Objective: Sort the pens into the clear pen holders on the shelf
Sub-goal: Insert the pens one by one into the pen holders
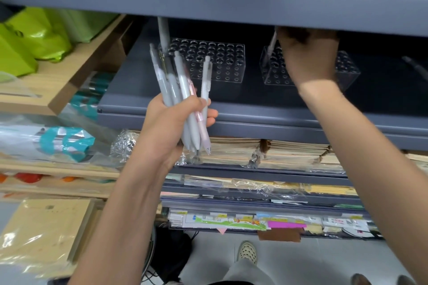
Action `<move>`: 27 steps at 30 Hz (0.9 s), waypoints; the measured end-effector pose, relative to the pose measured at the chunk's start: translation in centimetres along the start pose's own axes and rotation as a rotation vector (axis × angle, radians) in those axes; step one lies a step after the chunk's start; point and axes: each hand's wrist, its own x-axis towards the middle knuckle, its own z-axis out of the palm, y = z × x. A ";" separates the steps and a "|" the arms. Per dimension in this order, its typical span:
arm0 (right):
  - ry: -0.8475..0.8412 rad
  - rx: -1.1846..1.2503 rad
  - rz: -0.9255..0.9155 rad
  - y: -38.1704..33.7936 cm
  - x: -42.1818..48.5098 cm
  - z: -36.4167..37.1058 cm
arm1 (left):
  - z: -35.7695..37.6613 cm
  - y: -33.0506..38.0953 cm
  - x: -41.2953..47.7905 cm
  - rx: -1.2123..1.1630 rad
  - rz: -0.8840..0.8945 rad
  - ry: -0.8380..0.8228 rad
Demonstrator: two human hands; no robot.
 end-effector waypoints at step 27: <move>-0.107 0.495 0.200 -4.6 -1.7 9.7 | -7.9 1.0 -2.1 -0.096 0.026 0.137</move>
